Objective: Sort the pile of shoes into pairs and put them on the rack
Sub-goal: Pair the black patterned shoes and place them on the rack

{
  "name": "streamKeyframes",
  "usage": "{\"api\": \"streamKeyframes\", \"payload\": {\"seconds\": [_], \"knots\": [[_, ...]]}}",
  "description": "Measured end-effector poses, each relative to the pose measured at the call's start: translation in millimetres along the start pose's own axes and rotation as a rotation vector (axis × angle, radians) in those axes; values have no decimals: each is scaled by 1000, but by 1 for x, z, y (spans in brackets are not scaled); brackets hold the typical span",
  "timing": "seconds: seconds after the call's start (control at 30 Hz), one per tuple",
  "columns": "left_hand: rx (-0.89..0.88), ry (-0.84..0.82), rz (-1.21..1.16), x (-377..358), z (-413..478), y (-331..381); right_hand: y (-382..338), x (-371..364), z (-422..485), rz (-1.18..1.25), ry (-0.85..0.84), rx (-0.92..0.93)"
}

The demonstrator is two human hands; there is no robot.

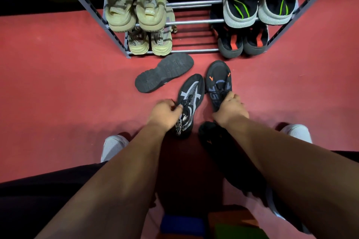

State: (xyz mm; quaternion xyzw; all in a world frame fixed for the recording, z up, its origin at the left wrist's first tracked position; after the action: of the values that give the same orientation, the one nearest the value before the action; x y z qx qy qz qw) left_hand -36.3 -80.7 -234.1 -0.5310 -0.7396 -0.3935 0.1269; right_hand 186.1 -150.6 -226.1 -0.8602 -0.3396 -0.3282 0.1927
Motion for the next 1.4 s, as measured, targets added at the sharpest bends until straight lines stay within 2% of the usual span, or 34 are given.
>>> {"api": "streamKeyframes", "payload": {"seconds": [0.1,0.2,0.3,0.4,0.5,0.6,0.73,0.9,1.03,1.13,1.23,1.3,1.33,1.4], "knots": [[-34,291,30,32,15,1,1,1,0,-82,128,-19],[38,395,169,64,31,0,-4,2,0,-197,273,87],[175,295,217,83,47,-8,-19,3,-3,-235,332,210],[201,110,187,84,56,-19,-36,1,-10,-262,269,339],[221,130,196,83,54,-22,-46,0,-14,-240,214,382],[220,82,225,74,48,-18,-49,-3,-12,-220,127,392],[146,242,254,64,30,-10,-50,-2,-7,-207,69,368],[189,364,311,55,3,-11,-57,-1,-3,-211,65,340],[194,242,441,41,-11,-27,-64,-5,-5,-212,51,341],[52,118,444,26,-19,-29,-66,-13,-10,-181,20,317],[5,194,299,25,-21,-28,-66,-20,-11,-69,-59,274],[43,264,273,27,-19,-28,-65,-24,-12,-7,-99,265],[96,242,280,28,-16,-29,-64,-25,-12,7,-107,265],[178,94,223,28,-8,-36,-63,-29,-12,54,-128,259]]}}
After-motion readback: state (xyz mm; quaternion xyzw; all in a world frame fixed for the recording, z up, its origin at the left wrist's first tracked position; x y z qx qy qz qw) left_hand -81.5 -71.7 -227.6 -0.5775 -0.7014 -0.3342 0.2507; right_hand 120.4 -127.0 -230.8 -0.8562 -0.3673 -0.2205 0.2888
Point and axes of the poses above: each hand's wrist, its own z-axis towards the middle knuckle, its own x-axis out of the back of the hand, y = z × x, the point moved 2 cm from there along z, towards the middle knuckle, and after that the axes turned 8 degrees about -y, right-handed, at the moved point
